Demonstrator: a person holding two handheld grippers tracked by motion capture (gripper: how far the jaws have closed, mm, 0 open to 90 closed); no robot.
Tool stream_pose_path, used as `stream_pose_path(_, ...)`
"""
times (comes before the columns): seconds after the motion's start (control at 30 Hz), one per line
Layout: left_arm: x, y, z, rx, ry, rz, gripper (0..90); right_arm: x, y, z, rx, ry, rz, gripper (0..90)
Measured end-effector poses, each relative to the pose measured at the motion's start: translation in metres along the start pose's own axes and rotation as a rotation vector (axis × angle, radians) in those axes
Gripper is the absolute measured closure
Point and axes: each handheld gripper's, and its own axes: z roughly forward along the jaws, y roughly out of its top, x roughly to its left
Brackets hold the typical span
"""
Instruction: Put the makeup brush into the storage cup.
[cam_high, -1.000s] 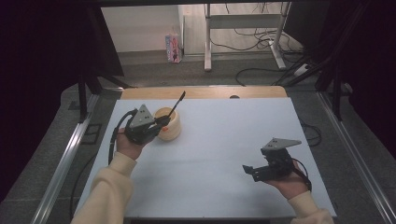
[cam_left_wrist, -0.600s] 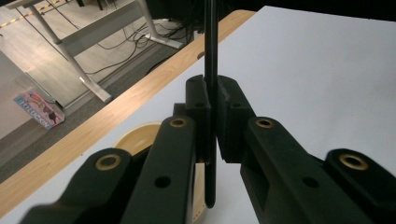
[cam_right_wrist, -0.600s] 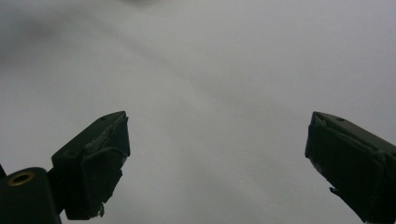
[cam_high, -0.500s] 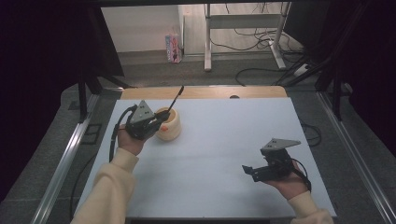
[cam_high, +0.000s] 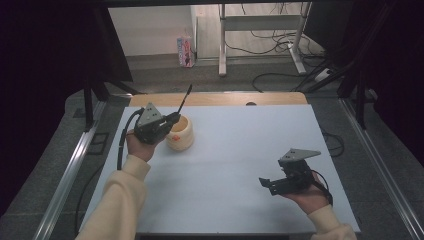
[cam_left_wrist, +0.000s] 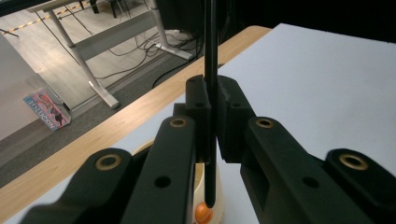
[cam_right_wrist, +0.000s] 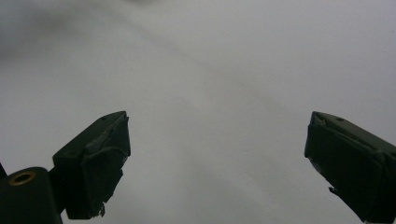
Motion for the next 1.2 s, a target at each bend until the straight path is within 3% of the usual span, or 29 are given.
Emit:
stream_pose_path(0.17,0.006,-0.002,0.007,-0.027,-0.004,-0.05,85.3,0.0,0.0,0.0,0.0,0.001,0.0,6.9)
stream_pose_path(0.33,0.013,-0.006,0.014,-0.06,-0.017,-0.127,85.3,0.0,-0.001,0.0,0.003,0.001,0.002,6.9)
stream_pose_path(1.2,0.031,-0.018,0.03,-0.1,0.005,-0.231,85.1,0.001,-0.001,0.003,0.016,0.003,-0.005,7.3)
